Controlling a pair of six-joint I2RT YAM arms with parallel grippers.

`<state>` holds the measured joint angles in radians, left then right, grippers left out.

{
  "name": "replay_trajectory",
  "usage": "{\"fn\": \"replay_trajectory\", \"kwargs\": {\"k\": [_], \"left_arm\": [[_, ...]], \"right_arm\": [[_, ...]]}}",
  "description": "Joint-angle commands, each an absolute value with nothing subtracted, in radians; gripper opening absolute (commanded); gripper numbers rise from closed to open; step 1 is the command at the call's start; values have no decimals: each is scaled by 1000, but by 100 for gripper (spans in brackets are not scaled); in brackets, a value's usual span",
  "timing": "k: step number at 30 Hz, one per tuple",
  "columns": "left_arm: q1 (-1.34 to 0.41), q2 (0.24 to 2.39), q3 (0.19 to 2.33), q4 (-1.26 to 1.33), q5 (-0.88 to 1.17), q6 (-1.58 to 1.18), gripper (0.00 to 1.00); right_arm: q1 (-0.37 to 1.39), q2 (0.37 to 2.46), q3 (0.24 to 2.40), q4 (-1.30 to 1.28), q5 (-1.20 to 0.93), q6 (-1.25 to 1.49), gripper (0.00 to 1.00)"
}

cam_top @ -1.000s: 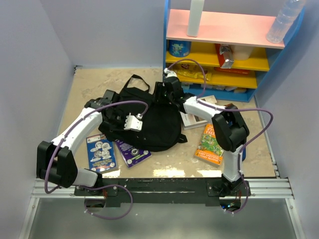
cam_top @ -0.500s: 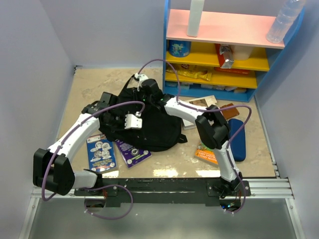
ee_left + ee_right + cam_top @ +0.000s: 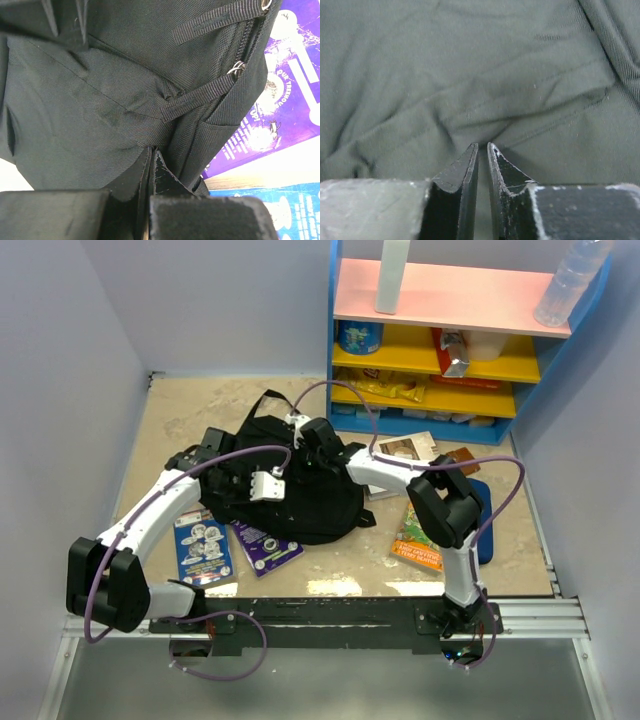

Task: Pack the student bag
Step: Unzip the student bag at the center of the board.

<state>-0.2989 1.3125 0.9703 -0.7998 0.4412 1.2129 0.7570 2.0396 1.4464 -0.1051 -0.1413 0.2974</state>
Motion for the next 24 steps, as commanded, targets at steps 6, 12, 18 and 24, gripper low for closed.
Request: {"fn": "replay_trajectory", "kwargs": {"k": [6,12,18,24], "left_arm": [[-276,1365,1135,-581,352,962,5],[-262,1560,1235,-413,201,775,8],[-264,1790,1275,-345,112,735,6],[-304,1830,1273,-471,202,750,4]], "right_arm": [[753,1938,1252,-5,-81,328,17],[721,1764,1080,118,-42,388,21],[673,1692,1016,115,-40,390,21],[673,1730,917,188,-67,434,21]]}}
